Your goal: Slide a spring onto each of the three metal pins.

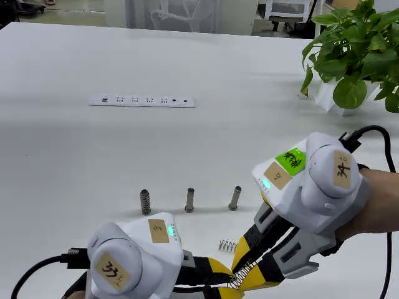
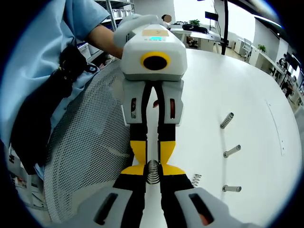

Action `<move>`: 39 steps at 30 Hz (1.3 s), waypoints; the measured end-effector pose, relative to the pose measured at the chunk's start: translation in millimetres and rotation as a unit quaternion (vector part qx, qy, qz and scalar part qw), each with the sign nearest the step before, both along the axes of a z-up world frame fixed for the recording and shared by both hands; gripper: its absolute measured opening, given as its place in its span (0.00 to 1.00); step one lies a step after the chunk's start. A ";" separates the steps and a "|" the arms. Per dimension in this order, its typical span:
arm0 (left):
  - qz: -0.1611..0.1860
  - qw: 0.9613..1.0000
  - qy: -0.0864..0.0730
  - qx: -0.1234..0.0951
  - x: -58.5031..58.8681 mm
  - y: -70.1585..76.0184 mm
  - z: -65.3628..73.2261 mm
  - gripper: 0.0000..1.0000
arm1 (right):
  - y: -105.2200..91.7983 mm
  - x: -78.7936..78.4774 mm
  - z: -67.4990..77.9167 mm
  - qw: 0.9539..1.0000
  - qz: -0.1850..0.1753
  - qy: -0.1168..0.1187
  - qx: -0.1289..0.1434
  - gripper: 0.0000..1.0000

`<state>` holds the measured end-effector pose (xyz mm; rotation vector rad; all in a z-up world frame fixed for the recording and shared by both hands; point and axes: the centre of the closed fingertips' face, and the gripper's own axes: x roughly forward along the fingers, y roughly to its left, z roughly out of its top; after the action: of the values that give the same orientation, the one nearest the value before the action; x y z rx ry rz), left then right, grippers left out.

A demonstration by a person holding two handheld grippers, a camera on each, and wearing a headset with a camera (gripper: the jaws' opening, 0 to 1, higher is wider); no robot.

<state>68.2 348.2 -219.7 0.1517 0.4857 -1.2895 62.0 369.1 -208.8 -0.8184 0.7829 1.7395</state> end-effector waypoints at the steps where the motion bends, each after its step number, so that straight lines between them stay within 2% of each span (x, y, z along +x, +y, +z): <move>1: 0.002 1.000 0.000 -0.002 0.4 0.6 0.1 0.12 | -0.3 0.9 -0.5 1.000 -0.001 -0.002 -0.001 0.12; 8: 0.036 0.999 -0.001 -0.005 6.5 13.1 -1.8 0.30 | 3.0 8.7 -1.4 1.000 -0.012 -0.012 0.011 0.12; 14: 0.082 0.996 -0.017 0.002 17.0 36.5 -2.9 0.50 | 0.7 13.4 -3.4 1.000 -0.014 -0.023 0.009 0.12; 19: 0.139 0.990 -0.032 0.006 31.0 61.0 -2.7 0.72 | 0.0 19.5 -4.0 0.999 -0.018 -0.027 0.009 0.12; 22: 0.173 0.984 -0.045 0.001 40.0 73.4 -0.3 0.87 | -0.7 20.5 -5.1 1.000 -0.015 -0.027 0.005 0.12; 23: 0.191 0.980 -0.049 0.001 43.9 79.1 0.5 0.91 | -1.0 20.8 -5.6 1.000 -0.014 -0.027 0.004 0.12; 25: 0.209 0.977 -0.043 0.004 46.6 86.8 -1.8 0.98 | -1.9 21.4 -7.1 1.000 -0.011 -0.028 -0.001 0.12; 31: 0.241 0.970 -0.040 0.009 53.4 103.9 -5.7 1.00 | -2.4 25.1 -8.2 0.999 -0.006 -0.031 -0.007 0.12; 34: 0.259 0.965 -0.041 0.019 55.7 111.0 -8.2 1.00 | -0.7 28.1 -6.8 0.999 -0.005 -0.034 -0.009 0.12; 36: 0.273 0.961 -0.046 0.023 58.0 116.2 -9.0 1.00 | 1.3 32.2 -5.2 0.999 -0.003 -0.041 -0.010 0.12; 37: 0.275 0.960 -0.049 0.023 58.3 117.3 -9.1 1.00 | 2.1 33.7 -4.5 0.999 -0.002 -0.042 -0.011 0.12; 38: 0.284 0.957 -0.053 0.022 59.6 119.5 -8.3 1.00 | 3.0 36.5 -3.4 0.999 0.001 -0.046 -0.014 0.12; 39: 0.286 0.956 -0.056 0.027 59.3 120.7 -9.2 1.00 | 3.5 39.3 -2.7 0.999 0.004 -0.051 -0.017 0.12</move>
<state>127.5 468.8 -228.9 0.1174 0.4268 -0.6953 101.3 372.6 -211.4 -0.9261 0.7442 1.6811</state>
